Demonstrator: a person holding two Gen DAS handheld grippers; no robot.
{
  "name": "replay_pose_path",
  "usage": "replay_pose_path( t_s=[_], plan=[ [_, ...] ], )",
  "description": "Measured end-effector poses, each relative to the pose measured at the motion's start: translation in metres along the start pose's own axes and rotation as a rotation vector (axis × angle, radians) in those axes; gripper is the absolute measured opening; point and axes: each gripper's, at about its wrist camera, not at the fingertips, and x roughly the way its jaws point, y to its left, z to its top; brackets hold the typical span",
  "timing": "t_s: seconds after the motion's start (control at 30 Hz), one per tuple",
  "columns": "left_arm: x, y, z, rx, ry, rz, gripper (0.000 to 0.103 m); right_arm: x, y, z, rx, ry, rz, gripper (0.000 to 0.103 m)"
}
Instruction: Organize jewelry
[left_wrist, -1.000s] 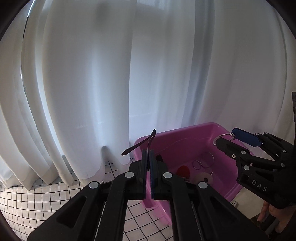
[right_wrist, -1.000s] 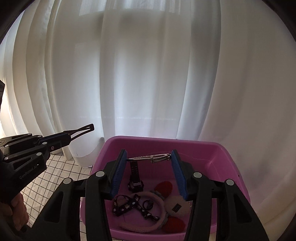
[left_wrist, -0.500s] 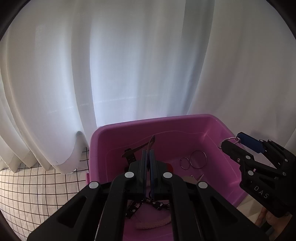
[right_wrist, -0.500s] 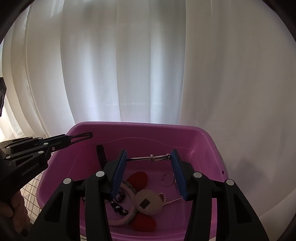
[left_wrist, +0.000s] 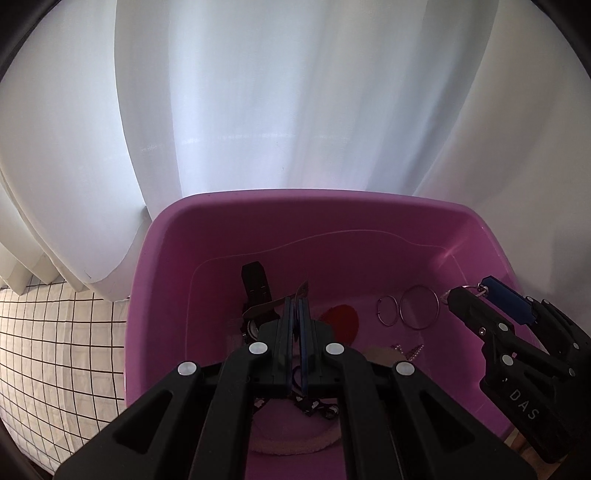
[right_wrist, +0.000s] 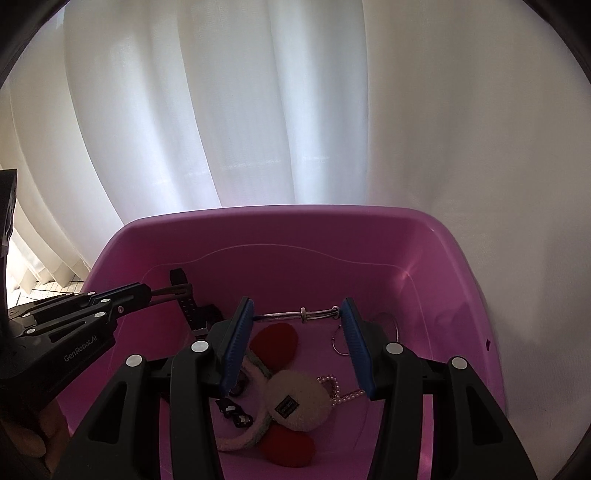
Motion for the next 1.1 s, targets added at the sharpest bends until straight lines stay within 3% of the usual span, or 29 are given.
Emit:
replay_pose_path(
  t_s=[0.27,0.3,0.33,0.37,0.4,0.43,0.47,0.5,0.67,1.1],
  plan=[
    [0.015,0.001,0.001,-0.027,0.068,0.032,0.004,0.023,-0.003,0.007,0.014,0.064,0.001,0.048],
    [0.018,0.0,0.001,-0.032,0.071,0.035,0.004,0.025,-0.003,0.007,0.017,0.075,0.003,0.049],
    [0.018,0.001,0.001,-0.036,0.072,0.041,0.006,0.026,-0.003,0.007,0.019,0.083,0.002,0.057],
    [0.016,0.0,0.0,-0.037,0.074,0.048,0.016,0.026,-0.004,0.007,0.021,0.081,-0.001,0.062],
    [0.016,0.001,0.0,-0.04,0.077,0.055,0.04,0.026,-0.003,0.007,0.021,0.075,-0.005,0.068],
    [0.014,0.001,0.0,-0.048,0.074,0.061,0.054,0.025,-0.003,0.007,0.02,0.072,-0.01,0.071],
    [0.01,0.003,0.0,-0.06,0.06,0.064,0.077,0.025,-0.003,0.007,0.018,0.073,-0.016,0.071],
    [0.006,0.004,0.0,-0.072,0.039,0.074,0.082,0.026,-0.003,0.006,0.02,0.076,-0.029,0.072],
    [0.001,0.004,-0.001,-0.085,0.055,0.085,0.089,0.024,-0.004,0.003,0.029,0.078,-0.038,0.072],
    [-0.01,0.012,-0.001,-0.085,0.049,0.135,0.09,0.026,-0.001,0.003,0.01,0.075,-0.056,0.072]
  ],
)
